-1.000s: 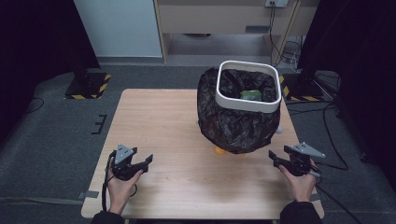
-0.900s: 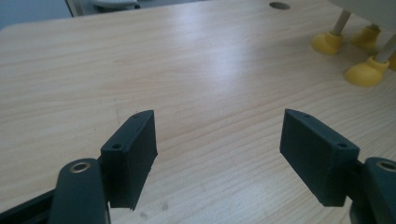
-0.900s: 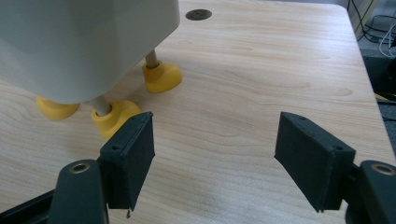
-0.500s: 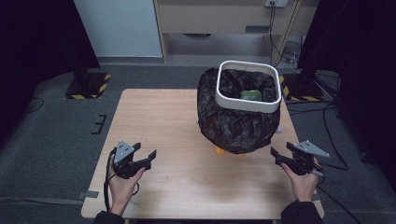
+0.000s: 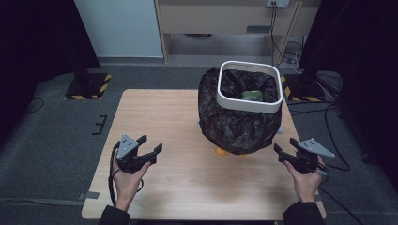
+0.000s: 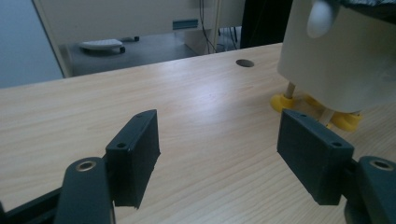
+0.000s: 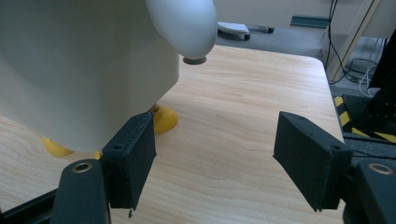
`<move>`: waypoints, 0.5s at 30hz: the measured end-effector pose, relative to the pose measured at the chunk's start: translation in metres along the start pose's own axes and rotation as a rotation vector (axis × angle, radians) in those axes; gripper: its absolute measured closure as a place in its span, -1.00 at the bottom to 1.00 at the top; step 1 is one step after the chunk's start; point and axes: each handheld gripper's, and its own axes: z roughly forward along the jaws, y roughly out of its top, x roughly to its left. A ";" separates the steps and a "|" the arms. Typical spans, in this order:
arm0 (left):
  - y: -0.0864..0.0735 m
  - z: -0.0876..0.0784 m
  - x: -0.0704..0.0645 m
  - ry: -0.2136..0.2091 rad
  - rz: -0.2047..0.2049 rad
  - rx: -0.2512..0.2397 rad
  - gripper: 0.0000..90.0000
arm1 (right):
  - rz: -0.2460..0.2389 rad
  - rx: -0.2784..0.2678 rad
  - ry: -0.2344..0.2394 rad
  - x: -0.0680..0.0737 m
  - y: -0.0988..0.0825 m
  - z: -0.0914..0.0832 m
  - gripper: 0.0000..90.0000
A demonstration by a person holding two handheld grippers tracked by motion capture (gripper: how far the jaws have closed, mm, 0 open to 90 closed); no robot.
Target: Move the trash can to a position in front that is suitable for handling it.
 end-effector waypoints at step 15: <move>0.019 0.038 -0.019 -0.053 0.048 -0.005 -0.35 | -0.020 -0.059 -0.013 0.003 0.011 0.001 -0.30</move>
